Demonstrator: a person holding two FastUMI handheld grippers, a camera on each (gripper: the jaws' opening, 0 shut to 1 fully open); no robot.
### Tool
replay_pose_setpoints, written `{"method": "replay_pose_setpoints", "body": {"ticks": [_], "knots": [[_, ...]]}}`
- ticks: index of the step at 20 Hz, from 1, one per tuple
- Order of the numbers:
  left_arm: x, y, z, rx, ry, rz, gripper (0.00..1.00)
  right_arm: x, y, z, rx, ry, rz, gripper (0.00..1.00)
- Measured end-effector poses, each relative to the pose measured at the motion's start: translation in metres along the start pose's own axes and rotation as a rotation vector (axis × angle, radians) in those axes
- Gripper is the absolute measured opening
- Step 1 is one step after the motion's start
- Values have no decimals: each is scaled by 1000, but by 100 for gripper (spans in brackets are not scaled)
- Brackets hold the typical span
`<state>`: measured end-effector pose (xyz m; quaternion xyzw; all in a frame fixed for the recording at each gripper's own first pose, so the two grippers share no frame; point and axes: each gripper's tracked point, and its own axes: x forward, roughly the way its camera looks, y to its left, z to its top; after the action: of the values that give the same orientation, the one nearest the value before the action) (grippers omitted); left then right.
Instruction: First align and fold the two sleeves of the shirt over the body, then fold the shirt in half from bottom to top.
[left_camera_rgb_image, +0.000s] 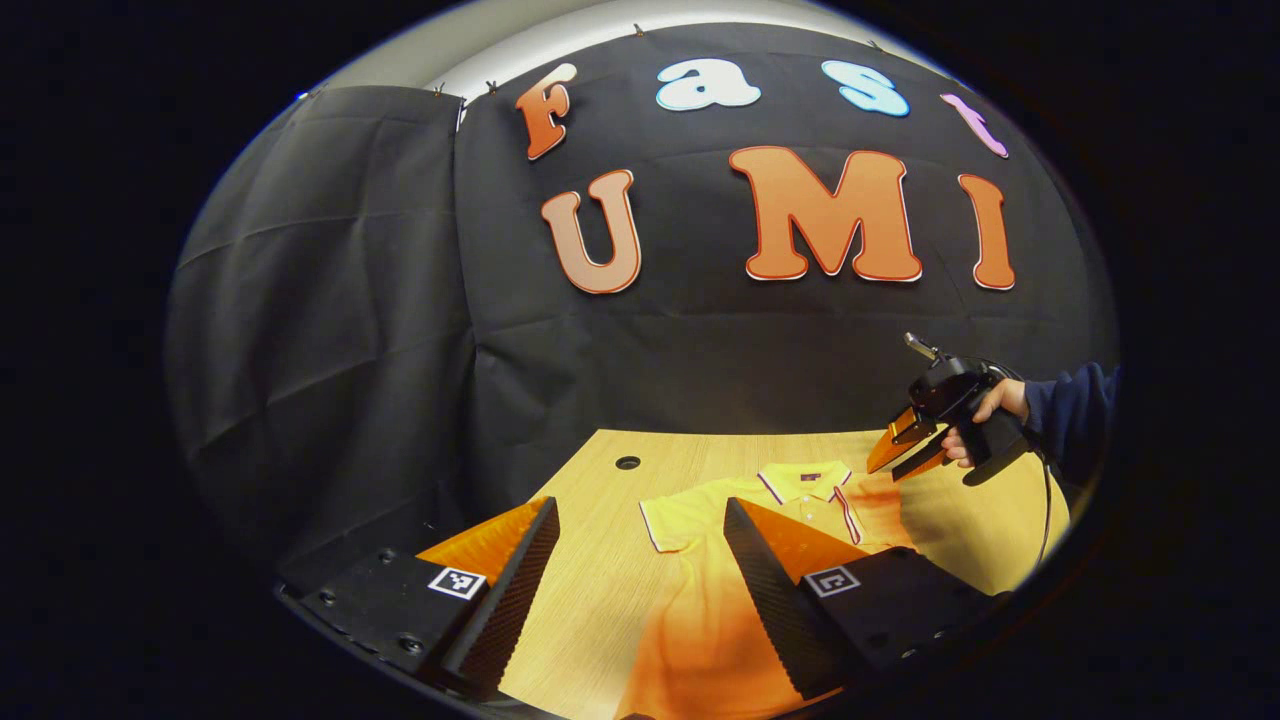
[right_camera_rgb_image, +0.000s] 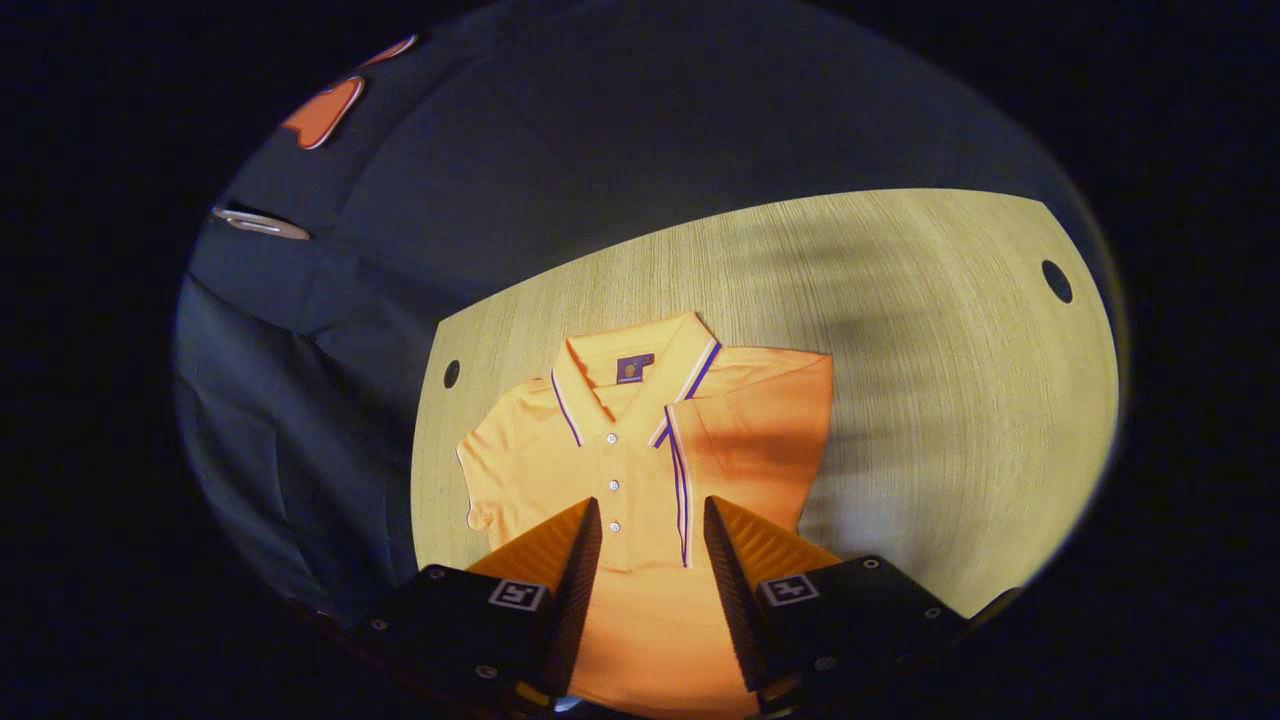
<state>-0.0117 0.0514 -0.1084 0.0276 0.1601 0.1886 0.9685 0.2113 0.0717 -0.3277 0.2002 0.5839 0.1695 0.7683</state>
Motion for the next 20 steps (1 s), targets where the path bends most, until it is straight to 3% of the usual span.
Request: {"method": "replay_pose_setpoints", "body": {"ticks": [1, 5, 10, 14, 20], "knots": [[4, 3, -2, 1, 11, 10, 99, -4, -3, 3, -15, -20, -9, 71], [34, 2, -21, -13, 101, -10, 99, -26, -14, 11, -73, -96, -47, 88], [93, 1, -40, -21, 225, -60, 100, -62, -9, 14, -85, -214, -61, 96], [139, -1, -56, 7, 318, -123, 99, -94, -10, 9, -39, -300, -87, 97], [208, -5, -96, -41, 507, -221, 100, -133, -12, -6, -35, -412, -166, 99]]}}
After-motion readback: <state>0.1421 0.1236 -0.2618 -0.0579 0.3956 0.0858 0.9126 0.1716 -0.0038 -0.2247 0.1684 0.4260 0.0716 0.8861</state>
